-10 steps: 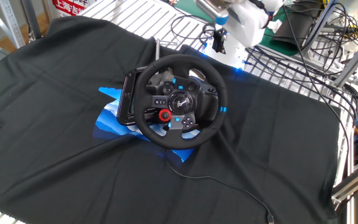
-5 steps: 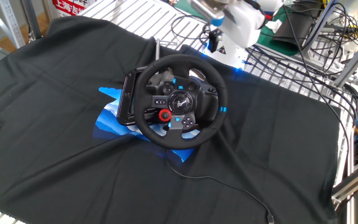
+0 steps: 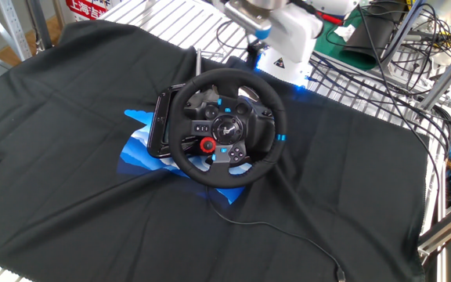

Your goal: Rotate the steering wheel 90 degrees clockwise

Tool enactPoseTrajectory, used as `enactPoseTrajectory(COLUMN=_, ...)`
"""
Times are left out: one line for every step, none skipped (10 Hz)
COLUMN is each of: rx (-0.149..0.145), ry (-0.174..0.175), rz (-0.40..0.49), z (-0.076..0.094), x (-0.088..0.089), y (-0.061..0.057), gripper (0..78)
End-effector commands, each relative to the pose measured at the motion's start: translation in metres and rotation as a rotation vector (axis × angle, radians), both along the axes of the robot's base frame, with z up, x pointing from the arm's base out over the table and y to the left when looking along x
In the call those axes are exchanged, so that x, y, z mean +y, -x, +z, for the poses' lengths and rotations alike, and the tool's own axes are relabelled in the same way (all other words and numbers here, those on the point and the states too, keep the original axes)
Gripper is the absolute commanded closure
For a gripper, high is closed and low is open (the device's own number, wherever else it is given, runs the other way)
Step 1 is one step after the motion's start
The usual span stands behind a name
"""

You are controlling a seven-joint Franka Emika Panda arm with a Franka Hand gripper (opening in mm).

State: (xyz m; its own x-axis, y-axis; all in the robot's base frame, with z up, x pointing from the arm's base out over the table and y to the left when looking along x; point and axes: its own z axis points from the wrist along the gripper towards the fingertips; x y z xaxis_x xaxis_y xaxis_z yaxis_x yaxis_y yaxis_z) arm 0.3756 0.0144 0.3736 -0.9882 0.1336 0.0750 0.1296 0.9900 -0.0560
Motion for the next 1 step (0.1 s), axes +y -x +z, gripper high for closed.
enactPoseTrajectory(rx=-0.016, ry=0.047, rz=0.364, z=-0.0043, x=-0.0484, y=-0.0612, gripper=75.6)
